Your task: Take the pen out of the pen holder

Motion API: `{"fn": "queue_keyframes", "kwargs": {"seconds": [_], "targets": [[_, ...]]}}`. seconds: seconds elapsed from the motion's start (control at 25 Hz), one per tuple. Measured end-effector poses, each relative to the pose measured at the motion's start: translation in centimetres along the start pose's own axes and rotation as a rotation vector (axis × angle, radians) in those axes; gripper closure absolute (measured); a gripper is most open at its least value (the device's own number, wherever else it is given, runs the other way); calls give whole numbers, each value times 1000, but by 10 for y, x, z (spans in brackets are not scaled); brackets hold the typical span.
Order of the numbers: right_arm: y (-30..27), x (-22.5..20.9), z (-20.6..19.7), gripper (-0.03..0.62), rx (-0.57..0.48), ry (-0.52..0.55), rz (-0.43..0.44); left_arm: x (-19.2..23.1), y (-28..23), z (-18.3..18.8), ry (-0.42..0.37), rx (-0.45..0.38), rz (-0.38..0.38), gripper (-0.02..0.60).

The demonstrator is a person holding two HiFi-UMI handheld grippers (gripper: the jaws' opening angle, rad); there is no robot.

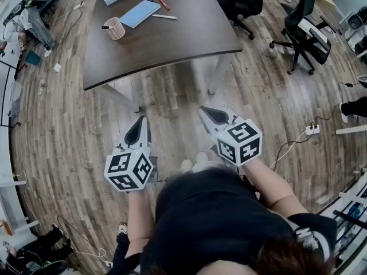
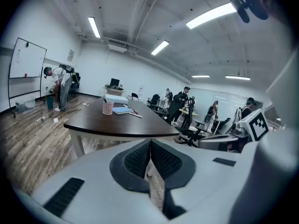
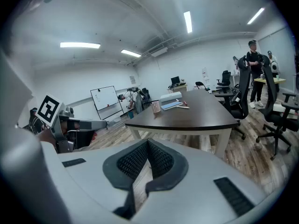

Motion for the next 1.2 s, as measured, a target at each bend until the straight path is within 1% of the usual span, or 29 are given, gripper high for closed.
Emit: {"fn": "queue_keyframes", "kwargs": {"seconds": [0.2, 0.36, 0.6, 0.68, 0.8, 0.96, 1.2], "targets": [[5, -14, -3, 576, 3, -23, 18, -14, -6, 0, -4, 4, 15, 554], [6, -20, -4, 576, -2, -51, 49, -21, -7, -1, -10, 11, 26, 552], [-1, -31, -4, 576, 9, -38, 58, -26, -15, -4, -18, 43, 46, 554], [-2, -34, -7, 576, 8, -42, 56, -26, -17, -3, -21, 36, 55, 554], [-8, -37, -7, 576, 15, -43, 62, -24, -22, 3, -21, 14, 55, 554], [-19, -39, -4, 576, 29, -42, 64, -16, -33, 8, -23, 19, 53, 554], [-43, -44, 9, 576, 28, -28, 46, 4, -58, 17, -11, 17, 21, 555]]}}
Point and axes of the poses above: the fingertips, and each gripper's own axes: y backward along the fingers, x to its left, z out of its top, the point moved 6 cm from there along y, backward along the fingers, and after that the axes turned 4 degrees about z, right-handed, at the moved point
